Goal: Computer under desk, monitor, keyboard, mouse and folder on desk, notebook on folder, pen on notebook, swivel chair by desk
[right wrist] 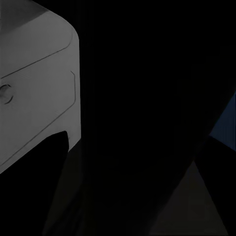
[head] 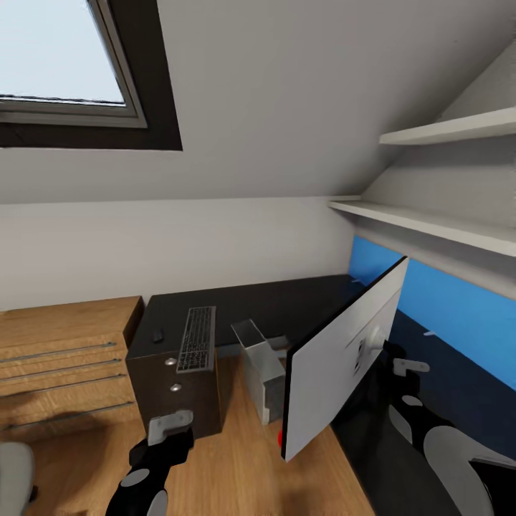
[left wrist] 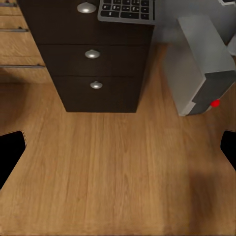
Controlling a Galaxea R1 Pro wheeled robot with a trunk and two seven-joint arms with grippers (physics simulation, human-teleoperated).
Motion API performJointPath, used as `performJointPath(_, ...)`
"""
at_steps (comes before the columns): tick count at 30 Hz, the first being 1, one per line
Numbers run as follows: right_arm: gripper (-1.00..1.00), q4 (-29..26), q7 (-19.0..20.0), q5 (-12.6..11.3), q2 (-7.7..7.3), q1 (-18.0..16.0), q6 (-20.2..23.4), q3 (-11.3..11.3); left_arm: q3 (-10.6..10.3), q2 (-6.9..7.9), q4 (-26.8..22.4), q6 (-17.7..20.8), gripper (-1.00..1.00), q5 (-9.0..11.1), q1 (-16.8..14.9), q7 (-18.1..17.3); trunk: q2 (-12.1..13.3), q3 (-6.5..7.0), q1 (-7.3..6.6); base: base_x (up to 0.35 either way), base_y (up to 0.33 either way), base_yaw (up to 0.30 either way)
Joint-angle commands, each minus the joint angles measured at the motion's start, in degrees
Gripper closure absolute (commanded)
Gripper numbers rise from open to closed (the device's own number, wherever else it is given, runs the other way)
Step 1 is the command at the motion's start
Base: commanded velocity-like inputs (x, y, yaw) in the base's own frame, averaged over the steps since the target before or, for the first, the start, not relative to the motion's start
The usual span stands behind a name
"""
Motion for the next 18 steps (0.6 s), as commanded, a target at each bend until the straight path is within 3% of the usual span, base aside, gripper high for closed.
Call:
performJointPath(1, 1.0, 0.0, 0.01, 0.42, 0.01, -0.08, -0.23, -0.37, -0.06, 0.01, -0.08, 0.1, -1.0, 0.6, -0.03, 0.53, -0.1, -0.09, -0.02, -0.334, 0.0, 0.0)
performJointPath(18, 1.0, -0.02, 0.03, 0.42, 0.03, -0.08, -0.23, -0.29, -0.06, 0.01, -0.16, 0.1, -1.0, 0.6, -0.03, 0.53, -0.1, -0.09, -0.02, -0.333, -0.024, 0.0)
